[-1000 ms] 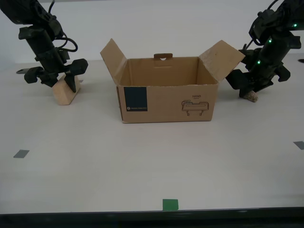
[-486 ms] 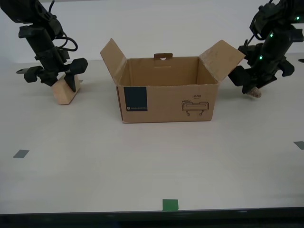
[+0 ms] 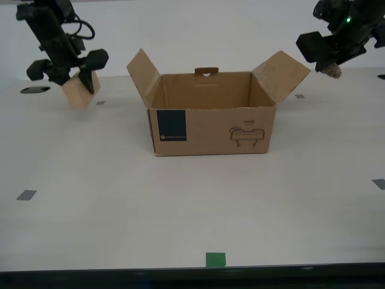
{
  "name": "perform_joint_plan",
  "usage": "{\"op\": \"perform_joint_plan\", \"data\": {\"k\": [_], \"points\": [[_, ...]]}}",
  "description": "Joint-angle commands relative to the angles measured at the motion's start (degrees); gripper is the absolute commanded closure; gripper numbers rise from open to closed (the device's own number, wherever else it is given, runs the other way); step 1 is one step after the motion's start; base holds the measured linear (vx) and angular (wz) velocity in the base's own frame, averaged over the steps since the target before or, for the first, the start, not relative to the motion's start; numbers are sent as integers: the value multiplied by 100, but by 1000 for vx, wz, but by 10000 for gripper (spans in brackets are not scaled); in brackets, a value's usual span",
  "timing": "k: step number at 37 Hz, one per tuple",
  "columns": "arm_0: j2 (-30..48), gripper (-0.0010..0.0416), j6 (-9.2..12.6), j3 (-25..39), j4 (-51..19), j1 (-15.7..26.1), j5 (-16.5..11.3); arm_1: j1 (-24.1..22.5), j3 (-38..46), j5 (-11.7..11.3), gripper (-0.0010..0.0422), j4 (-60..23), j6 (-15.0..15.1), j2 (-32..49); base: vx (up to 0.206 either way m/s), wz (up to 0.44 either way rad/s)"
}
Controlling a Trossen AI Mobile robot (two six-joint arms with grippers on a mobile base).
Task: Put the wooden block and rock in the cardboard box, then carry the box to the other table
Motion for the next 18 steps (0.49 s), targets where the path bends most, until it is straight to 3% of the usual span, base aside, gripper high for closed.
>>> {"op": "perform_joint_plan", "data": {"k": [1,18], "points": [[-289,407,0,-2,-37,-2,26,-2,83,20,413,0,28,-243,0,0],[-942,407,7,35,-295,-2,26,-2,131,94,413,-2,160,-1182,0,0]]}}
